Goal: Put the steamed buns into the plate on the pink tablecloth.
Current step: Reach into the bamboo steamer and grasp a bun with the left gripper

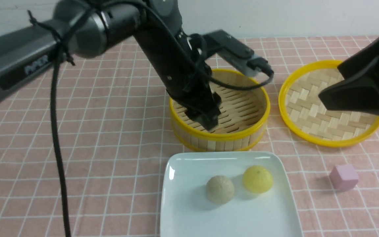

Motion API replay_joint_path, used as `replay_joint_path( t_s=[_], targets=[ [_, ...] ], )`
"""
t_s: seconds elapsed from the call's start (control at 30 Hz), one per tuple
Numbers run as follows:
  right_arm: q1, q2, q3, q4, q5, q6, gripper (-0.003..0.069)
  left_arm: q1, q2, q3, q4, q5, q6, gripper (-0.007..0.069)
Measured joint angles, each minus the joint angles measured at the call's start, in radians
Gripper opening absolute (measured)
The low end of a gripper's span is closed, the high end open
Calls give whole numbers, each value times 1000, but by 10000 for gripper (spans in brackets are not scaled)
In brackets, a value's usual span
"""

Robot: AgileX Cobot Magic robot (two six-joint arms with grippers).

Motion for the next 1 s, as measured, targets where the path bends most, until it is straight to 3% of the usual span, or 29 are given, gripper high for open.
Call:
replay_joint_path(
  t_s=[0.17,0.37,0.4,0.6,0.7,0.87,1.0],
  targets=[
    [0,0,0,3,6,0,494,0,-31,-43,270,-79,-152,407],
    [0,0,0,7,25,0,494,0,-10,-43,303,-232,-239,404],
    [0,0,0,7,33,0,494,2,8,-43,289,-311,-246,404],
    [0,0,0,8,53,21,494,29,90,-43,195,-455,-248,404],
    [0,0,0,8,55,26,494,63,156,-43,78,-506,-228,404],
    [0,0,0,8,55,26,494,91,244,-43,-121,-541,-77,404],
    [0,0,0,9,55,26,494,90,274,-43,-194,-554,-24,404]
  ],
)
